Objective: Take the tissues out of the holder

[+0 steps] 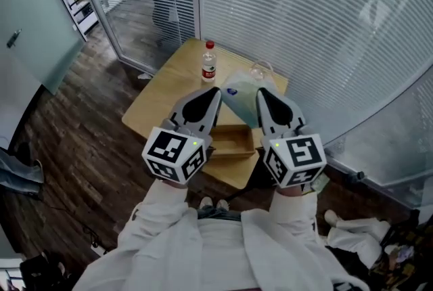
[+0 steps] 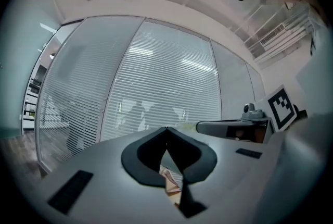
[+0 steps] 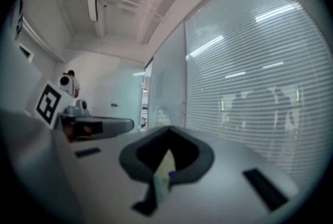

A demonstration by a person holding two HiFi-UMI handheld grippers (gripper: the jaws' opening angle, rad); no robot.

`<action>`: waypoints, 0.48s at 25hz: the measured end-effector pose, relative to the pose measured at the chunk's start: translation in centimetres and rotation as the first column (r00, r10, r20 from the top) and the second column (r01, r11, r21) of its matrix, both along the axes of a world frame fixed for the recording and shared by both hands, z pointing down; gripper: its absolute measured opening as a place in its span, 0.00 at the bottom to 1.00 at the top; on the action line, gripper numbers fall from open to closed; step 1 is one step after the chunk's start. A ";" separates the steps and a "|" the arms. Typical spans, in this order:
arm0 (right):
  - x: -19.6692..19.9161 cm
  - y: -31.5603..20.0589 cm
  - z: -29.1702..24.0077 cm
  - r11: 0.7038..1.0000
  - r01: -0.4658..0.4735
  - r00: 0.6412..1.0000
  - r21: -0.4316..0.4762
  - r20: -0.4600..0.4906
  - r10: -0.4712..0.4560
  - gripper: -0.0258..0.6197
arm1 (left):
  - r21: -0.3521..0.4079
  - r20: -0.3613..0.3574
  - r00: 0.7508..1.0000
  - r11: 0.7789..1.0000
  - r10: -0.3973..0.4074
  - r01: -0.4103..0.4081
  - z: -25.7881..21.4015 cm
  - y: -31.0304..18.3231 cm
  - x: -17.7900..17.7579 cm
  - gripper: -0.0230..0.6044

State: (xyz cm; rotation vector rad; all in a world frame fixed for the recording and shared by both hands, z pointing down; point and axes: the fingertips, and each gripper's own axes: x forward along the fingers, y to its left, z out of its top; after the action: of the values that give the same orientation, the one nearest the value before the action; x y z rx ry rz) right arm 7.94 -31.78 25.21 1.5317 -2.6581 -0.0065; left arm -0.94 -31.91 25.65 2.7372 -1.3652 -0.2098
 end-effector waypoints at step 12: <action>-0.3 -0.6 -2.3 0.998 0.034 0.999 0.045 0.023 -0.035 0.06 | 0.066 0.020 1.000 0.998 0.007 -0.009 -2.4 -0.8 0.8 0.05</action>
State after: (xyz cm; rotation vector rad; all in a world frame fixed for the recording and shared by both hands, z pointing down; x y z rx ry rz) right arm 7.68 -32.36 22.89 1.5077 -2.7207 -0.0505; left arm -0.16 -32.75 23.22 2.8053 -1.3765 -0.2321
